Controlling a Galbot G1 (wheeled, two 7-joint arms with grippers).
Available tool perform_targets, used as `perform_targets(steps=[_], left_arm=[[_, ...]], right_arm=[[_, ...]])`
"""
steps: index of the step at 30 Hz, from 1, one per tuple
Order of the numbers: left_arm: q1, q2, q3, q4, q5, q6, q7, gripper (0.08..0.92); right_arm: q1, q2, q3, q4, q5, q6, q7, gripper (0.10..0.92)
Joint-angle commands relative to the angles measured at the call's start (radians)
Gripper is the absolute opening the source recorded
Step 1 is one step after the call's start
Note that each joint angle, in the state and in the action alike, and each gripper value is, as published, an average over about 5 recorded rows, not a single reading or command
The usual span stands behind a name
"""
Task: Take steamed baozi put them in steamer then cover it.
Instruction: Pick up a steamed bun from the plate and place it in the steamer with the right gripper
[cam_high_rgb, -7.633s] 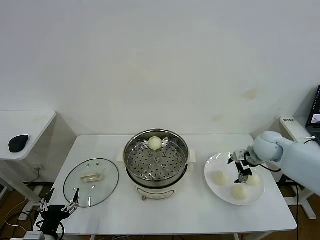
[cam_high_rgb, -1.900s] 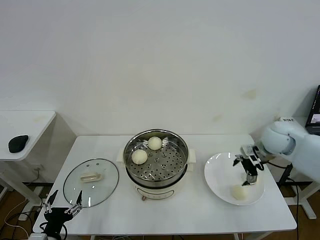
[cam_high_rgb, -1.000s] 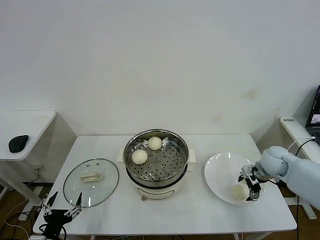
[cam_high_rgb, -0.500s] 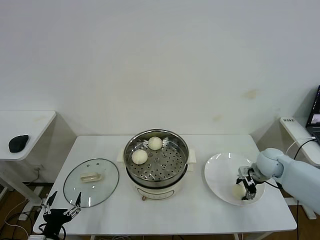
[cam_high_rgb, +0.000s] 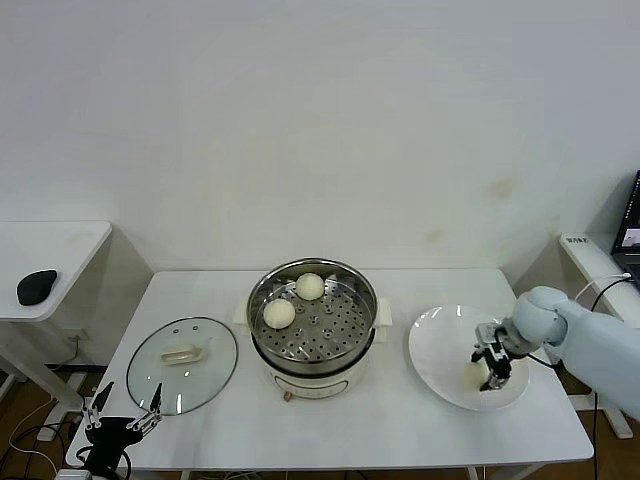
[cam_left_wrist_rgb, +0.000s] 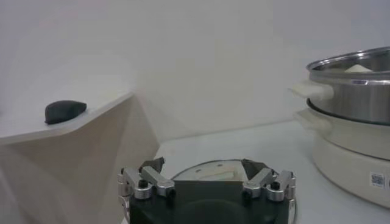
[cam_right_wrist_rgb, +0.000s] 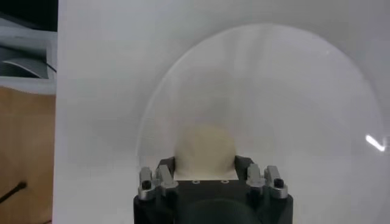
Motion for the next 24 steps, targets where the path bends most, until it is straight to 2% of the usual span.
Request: perform_targets(steps=[1, 11, 24], left_arm=[[-0.002, 0.003, -0.002, -0.005, -0.002, 0.000, 0.000, 0.823], [0.000, 0.009, -0.013, -0.014, -0.011, 0.001, -0.001, 0.823], [0.003, -0.002, -0.019, -0.022, -0.013, -0.003, -0.001, 0.823]], right_arm=[[0.268, 0.015, -0.080, 0.001, 0.093, -0.008, -0.031, 0.602], [0.661, 0.174, -0.310, -0.019, 0.243, -0.018, -0.022, 0.602], [0.720, 0.491, -0.425, 0.024, 0.356, -0.001, 0.121, 0.609]])
